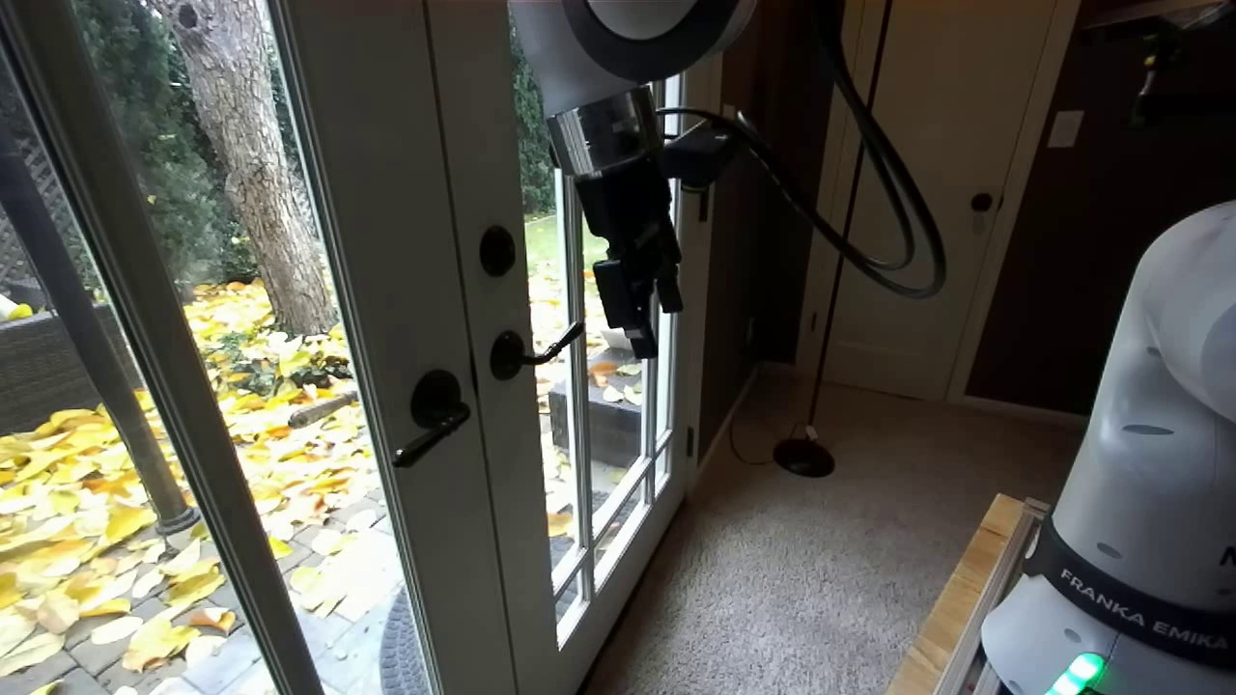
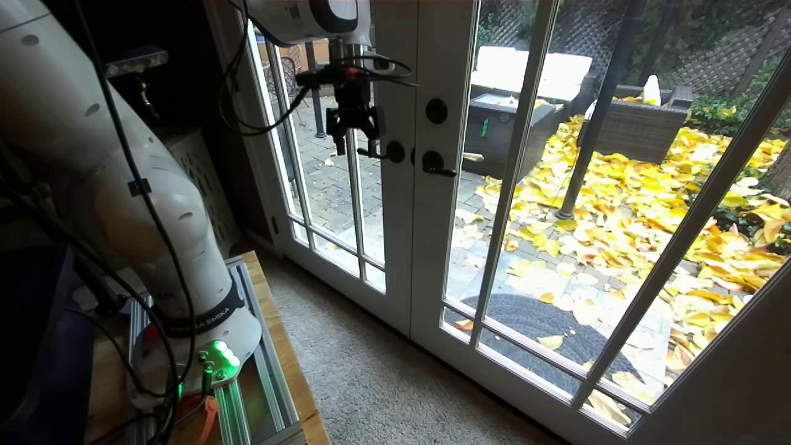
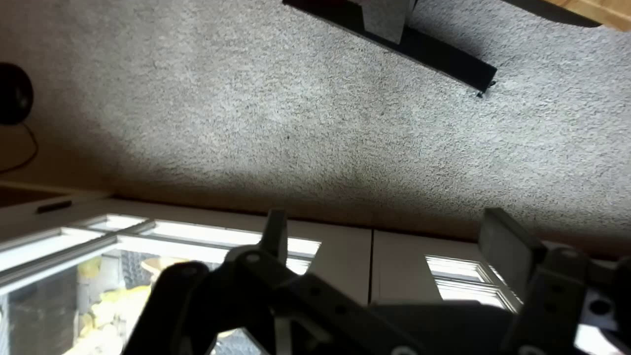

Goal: Open the right door.

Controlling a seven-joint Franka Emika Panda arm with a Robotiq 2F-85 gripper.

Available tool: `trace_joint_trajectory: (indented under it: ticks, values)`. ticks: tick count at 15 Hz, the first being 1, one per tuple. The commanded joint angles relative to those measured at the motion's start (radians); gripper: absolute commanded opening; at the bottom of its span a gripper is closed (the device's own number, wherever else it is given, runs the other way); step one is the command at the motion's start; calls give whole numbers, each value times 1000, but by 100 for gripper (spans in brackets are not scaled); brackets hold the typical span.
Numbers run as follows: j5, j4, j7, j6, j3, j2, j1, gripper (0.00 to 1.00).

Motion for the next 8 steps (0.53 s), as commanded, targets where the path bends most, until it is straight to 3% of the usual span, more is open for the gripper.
trace_joint_trajectory:
  ticks: [1, 8]
  values:
    - [-61, -46, -146, 70, -40, -91, 31, 100]
    - [-72, -94, -670, 173, -254, -196, 29, 100]
